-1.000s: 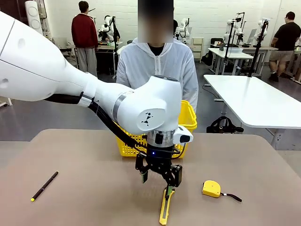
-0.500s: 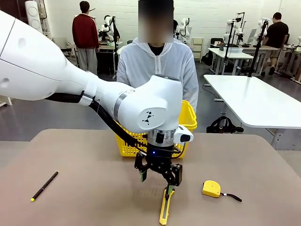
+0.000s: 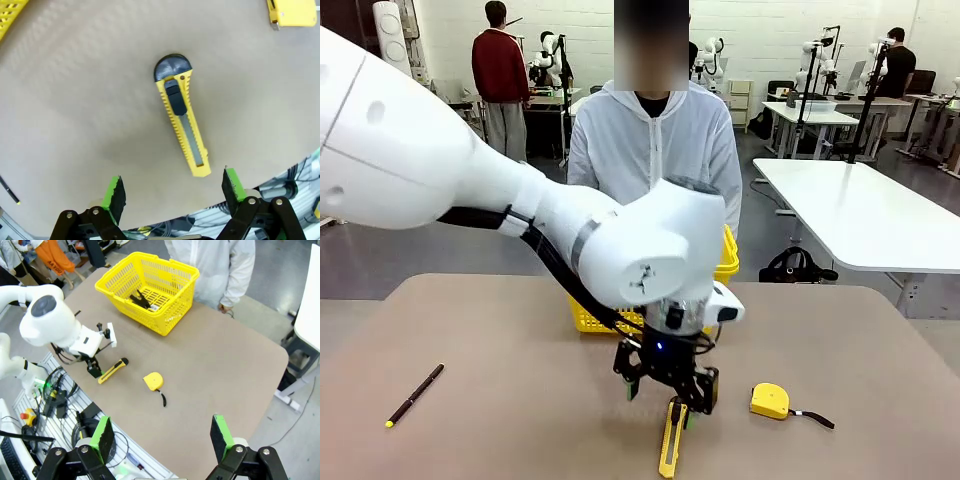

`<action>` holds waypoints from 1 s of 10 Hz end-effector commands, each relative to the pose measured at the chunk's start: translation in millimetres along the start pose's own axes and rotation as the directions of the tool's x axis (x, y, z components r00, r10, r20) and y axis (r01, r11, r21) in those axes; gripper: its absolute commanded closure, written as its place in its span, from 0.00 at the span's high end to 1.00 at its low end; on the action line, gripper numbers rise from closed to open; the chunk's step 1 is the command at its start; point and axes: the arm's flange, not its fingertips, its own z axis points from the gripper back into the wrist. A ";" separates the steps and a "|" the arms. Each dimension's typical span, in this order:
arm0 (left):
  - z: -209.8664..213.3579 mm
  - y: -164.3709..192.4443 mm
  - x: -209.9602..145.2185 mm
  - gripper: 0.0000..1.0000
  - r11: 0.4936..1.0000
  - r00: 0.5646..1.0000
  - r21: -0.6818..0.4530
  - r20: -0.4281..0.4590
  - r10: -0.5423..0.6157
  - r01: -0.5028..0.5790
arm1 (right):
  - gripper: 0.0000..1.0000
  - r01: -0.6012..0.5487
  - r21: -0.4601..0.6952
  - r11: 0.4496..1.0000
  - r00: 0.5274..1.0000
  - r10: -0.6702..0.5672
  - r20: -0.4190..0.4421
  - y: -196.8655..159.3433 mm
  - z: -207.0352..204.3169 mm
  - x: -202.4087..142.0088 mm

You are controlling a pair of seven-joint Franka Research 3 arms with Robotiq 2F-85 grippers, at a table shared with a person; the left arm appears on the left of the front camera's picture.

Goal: Place the items the person wants into the basket.
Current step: Pick up the item the person points to and place it in the Market Basket.

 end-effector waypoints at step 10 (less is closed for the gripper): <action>-58.0 -23.0 -8.3 0.45 0.976 0.968 0.024 0.135 0.213 -0.218 | 1.00 -0.008 0.016 1.000 1.000 0.008 0.007 -0.8 -1.4 0.1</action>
